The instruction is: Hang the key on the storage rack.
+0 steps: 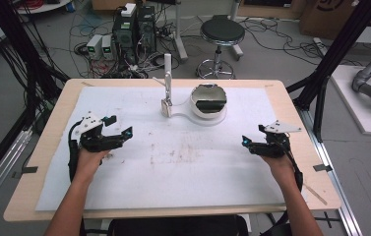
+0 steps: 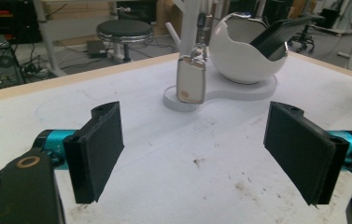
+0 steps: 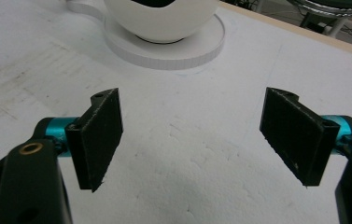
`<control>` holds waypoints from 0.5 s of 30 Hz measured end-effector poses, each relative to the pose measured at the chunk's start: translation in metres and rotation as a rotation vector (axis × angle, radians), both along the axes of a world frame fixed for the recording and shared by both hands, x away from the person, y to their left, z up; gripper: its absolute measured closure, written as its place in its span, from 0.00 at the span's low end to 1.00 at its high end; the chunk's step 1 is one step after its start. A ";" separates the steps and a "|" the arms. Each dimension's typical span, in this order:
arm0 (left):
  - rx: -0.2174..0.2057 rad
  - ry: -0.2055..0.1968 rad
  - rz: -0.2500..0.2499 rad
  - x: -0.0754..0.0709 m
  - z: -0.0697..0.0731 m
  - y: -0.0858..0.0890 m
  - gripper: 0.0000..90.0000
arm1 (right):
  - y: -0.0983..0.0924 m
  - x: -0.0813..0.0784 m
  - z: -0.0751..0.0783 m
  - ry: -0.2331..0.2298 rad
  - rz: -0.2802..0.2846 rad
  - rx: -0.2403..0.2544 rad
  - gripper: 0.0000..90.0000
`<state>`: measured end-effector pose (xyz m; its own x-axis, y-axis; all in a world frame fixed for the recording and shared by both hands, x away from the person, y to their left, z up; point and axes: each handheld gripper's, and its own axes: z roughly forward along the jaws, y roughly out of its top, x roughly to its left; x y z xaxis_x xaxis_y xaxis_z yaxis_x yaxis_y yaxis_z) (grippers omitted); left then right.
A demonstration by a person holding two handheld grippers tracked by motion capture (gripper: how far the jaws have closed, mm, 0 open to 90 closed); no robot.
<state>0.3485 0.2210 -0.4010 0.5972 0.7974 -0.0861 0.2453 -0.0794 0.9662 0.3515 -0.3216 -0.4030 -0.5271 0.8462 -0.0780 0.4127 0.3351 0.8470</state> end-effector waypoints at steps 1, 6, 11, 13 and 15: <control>-0.007 -0.001 0.001 -0.001 0.000 0.000 0.22 | -0.001 -0.001 0.000 -0.003 0.002 0.001 0.24; -0.017 0.003 0.027 -0.003 0.000 0.003 0.22 | -0.006 -0.004 -0.001 -0.005 -0.008 -0.003 0.24; -0.029 0.011 0.049 -0.004 -0.002 0.007 0.22 | -0.010 -0.008 -0.004 -0.010 -0.015 -0.005 0.24; -0.037 0.021 0.055 -0.005 -0.004 0.008 0.22 | -0.010 -0.010 -0.005 -0.012 -0.016 -0.011 0.24; -0.039 0.028 0.056 -0.007 -0.006 0.008 0.22 | -0.011 -0.011 -0.004 -0.014 -0.021 -0.016 0.24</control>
<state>0.3415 0.2288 -0.4070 0.5487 0.8253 -0.1335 0.2753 -0.0276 0.9610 0.3407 -0.3327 -0.4073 -0.5081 0.8556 -0.0989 0.4082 0.3404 0.8471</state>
